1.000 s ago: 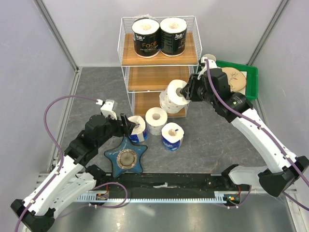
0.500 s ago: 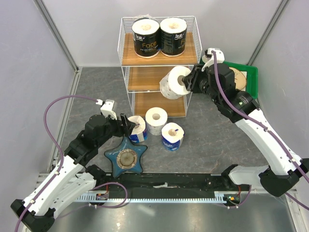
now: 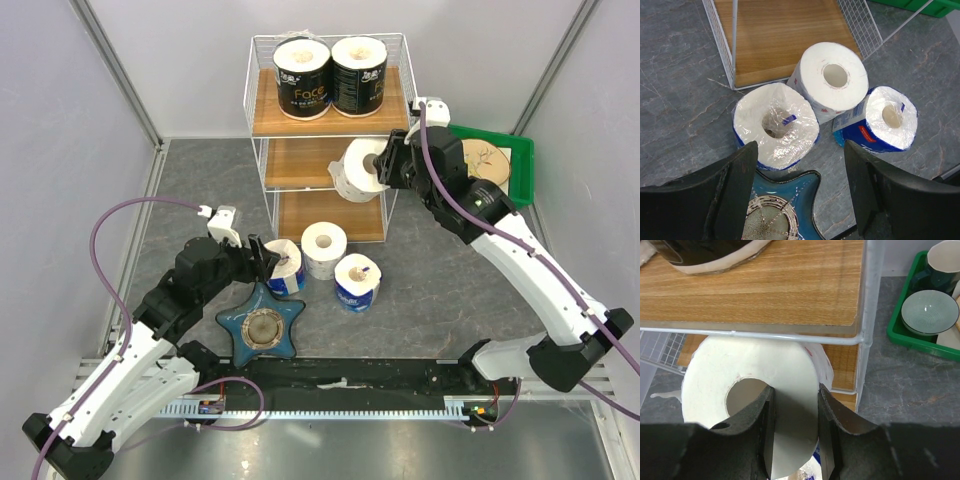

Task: Place and organize the paper towels onto the shelf

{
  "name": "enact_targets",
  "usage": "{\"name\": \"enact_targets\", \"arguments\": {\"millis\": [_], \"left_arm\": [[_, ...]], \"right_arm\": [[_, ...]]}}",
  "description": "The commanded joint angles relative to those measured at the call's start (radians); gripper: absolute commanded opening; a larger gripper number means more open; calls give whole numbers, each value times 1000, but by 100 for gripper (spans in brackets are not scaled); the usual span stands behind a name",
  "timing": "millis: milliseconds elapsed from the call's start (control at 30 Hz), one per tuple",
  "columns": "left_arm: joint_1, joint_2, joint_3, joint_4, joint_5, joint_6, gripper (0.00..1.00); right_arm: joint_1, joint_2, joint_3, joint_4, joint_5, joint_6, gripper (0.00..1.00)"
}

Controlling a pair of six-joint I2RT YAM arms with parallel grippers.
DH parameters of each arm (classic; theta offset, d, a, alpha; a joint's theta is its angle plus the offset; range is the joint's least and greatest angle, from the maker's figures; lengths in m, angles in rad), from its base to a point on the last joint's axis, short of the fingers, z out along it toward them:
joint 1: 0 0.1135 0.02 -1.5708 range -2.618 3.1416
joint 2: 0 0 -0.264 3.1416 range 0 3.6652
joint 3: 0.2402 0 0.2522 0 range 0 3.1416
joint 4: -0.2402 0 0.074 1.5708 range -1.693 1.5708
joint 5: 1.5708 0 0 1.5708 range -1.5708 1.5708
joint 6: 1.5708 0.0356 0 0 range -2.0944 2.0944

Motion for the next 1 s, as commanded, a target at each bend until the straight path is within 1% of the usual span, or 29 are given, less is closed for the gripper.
{"name": "enact_targets", "arguments": {"millis": [0,267,533,967], "left_arm": [[8,-9,15,13,12,29,77],[13,-12,15,13,18,27,77],[19,-12,15,14,26,26,77],[31,-13,13,19,43,24,77]], "right_arm": [[14,3,64,68,75,-10,17],[41,11,75,81,149,-13,17],[78,5,50,124,267,17,18],[115,45,39,184,362,37,18]]}}
